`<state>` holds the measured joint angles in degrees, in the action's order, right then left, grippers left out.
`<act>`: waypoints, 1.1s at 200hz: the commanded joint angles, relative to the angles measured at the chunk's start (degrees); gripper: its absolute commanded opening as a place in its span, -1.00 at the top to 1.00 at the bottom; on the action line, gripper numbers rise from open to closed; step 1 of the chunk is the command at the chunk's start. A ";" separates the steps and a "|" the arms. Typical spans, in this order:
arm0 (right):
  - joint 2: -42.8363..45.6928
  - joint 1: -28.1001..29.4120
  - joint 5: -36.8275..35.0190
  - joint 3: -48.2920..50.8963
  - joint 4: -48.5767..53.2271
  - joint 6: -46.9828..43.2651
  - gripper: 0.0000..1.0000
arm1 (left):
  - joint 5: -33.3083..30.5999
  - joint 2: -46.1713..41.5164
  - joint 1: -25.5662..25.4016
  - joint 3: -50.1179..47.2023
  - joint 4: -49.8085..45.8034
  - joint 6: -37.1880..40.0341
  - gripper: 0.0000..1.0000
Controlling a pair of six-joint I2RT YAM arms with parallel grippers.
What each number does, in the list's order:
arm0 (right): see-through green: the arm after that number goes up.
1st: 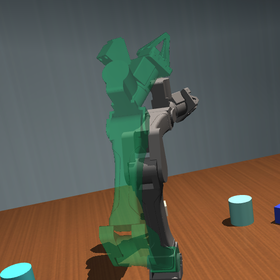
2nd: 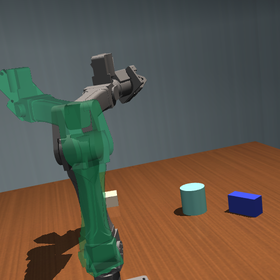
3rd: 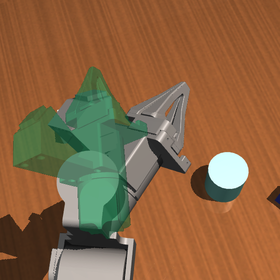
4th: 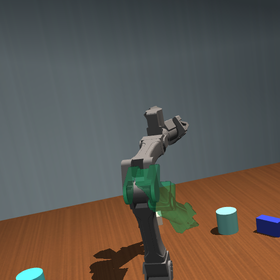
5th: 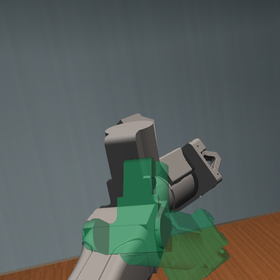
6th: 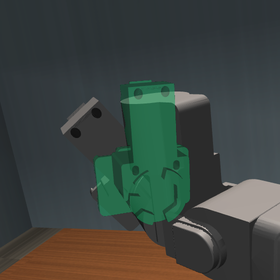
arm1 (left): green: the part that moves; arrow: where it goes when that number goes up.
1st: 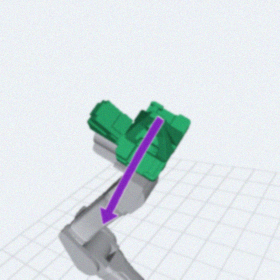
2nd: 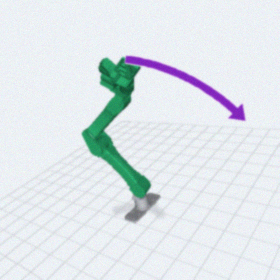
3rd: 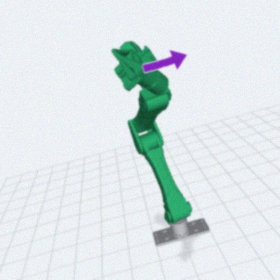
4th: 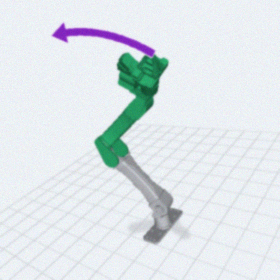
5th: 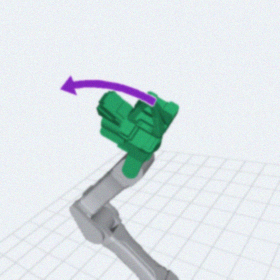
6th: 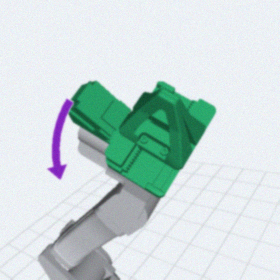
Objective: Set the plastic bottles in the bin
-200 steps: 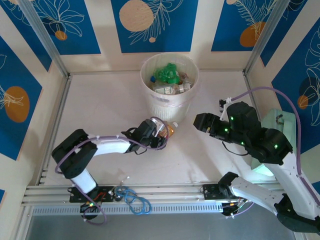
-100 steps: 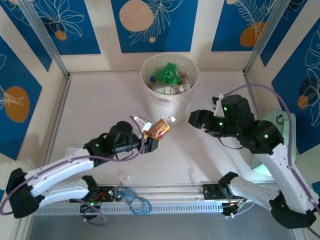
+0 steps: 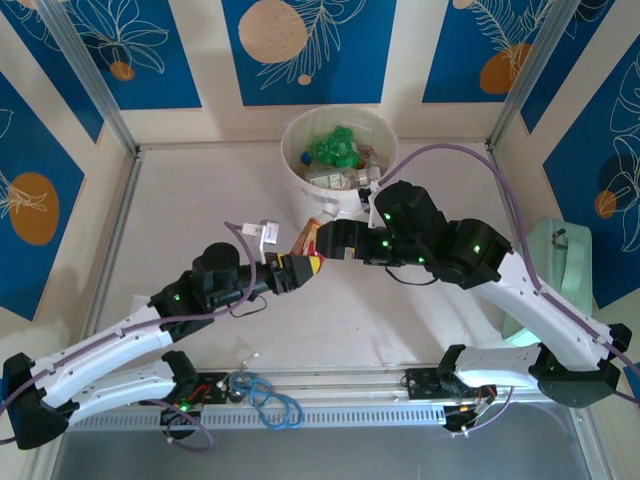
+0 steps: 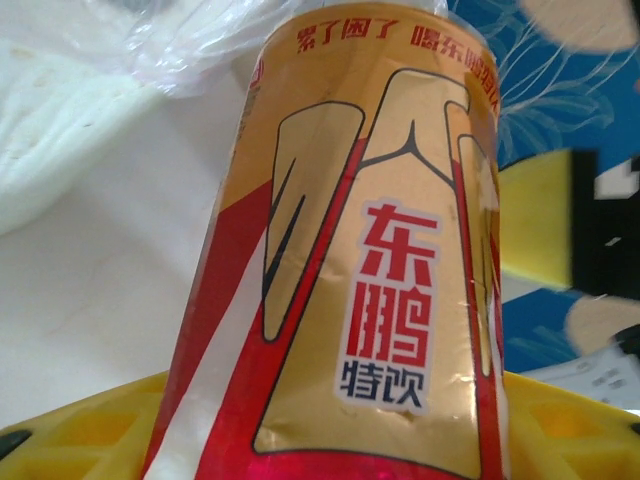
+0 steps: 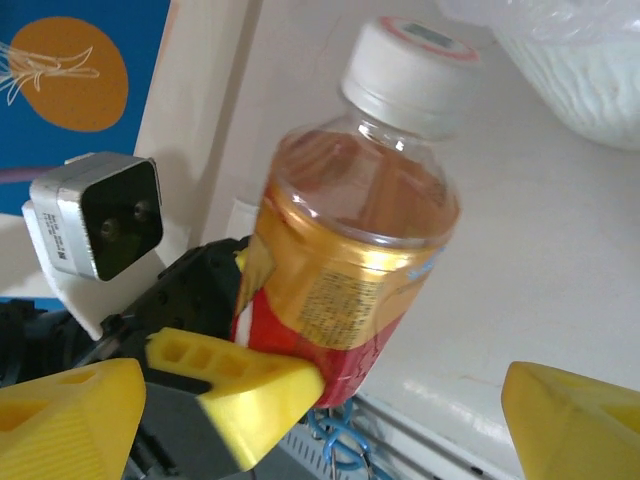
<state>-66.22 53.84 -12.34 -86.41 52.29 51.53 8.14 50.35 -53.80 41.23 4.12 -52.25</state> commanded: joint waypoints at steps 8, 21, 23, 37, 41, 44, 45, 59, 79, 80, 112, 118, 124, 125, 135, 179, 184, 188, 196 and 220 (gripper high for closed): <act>0.38 -0.70 -3.33 -2.30 -1.32 0.73 -0.85 | 1.53 -0.20 -0.28 -4.30 15.83 -11.86 -0.18; -1.18 -1.00 -2.13 -3.77 -0.92 0.05 -0.84 | 1.59 0.13 -0.26 -5.25 18.61 -13.50 -0.18; -1.37 -0.97 -2.02 -3.96 -0.95 -0.14 -0.83 | 1.65 0.13 -0.32 -5.26 18.81 -13.67 -0.18; -2.58 -1.02 -1.29 -4.70 -1.48 -1.04 -0.81 | 2.18 0.53 -0.34 -5.36 20.14 -14.39 -0.18; -2.95 -1.18 -1.16 -4.93 -1.57 -1.08 -0.81 | 2.37 0.68 -0.34 -5.33 20.61 -14.80 -0.18; -3.22 -1.42 -1.19 -5.12 -1.46 -1.07 -0.81 | 2.47 0.71 -0.35 -5.43 21.15 -15.14 -0.18; -3.31 -1.48 -1.15 -5.19 -1.43 -1.03 -0.81 | 2.48 0.76 -0.39 -5.45 21.35 -15.24 -0.18; -4.33 -2.64 -0.22 -5.90 -1.31 -0.75 -0.80 | 2.67 0.87 -0.34 -5.88 24.23 -16.81 -0.18; -5.93 -3.39 0.85 -6.87 -1.66 -1.00 -0.79 | 2.80 0.81 -0.34 -5.86 26.91 -18.12 -0.18; -6.02 -3.39 0.93 -6.90 -1.71 -1.08 -0.79 | 2.78 0.85 -0.34 -5.79 26.95 -18.14 -0.18; -7.96 -3.40 4.17 -7.90 -3.32 -1.86 -0.76 | 2.91 1.28 -0.34 -5.20 28.41 -18.97 -0.19; -8.13 -3.49 4.49 -7.84 -3.59 -1.79 -0.73 | 3.17 1.61 -0.34 -5.12 29.00 -19.02 -0.19; -8.17 -3.49 4.67 -7.89 -3.88 -1.79 -0.71 | 3.43 1.81 -0.36 -4.92 29.42 -19.02 -0.19; -8.20 -3.53 4.72 -7.89 -3.96 -1.79 -0.70 | 3.45 1.88 -0.35 -4.88 29.44 -19.03 -0.19; -8.31 -3.53 5.27 -7.83 -4.66 -1.87 -0.65 | 3.74 2.33 -0.34 -4.55 29.77 -19.08 -0.20; -9.06 -4.42 7.17 -8.07 -6.14 -1.78 -0.57 | 4.77 3.50 -0.34 -3.66 31.58 -19.33 -0.24; -9.02 -4.58 7.59 -7.99 -6.44 -1.86 -0.56 | 4.85 3.58 -0.34 -3.50 31.47 -19.26 -0.24; -9.10 -4.73 7.94 -7.91 -6.78 -1.95 -0.54 | 4.87 3.68 -0.34 -3.40 31.48 -19.30 -0.24; -9.11 -4.80 8.42 -7.85 -7.10 -1.91 -0.51 | 4.78 3.79 -0.34 -3.28 31.50 -19.30 -0.25; -9.16 -5.14 8.73 -8.24 -7.28 -1.90 -0.36 | 4.17 3.93 -0.35 -2.44 31.26 -19.04 -0.33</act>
<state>-75.22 49.04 -5.87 -92.90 46.78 50.41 11.57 54.26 -53.82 35.97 32.38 -71.72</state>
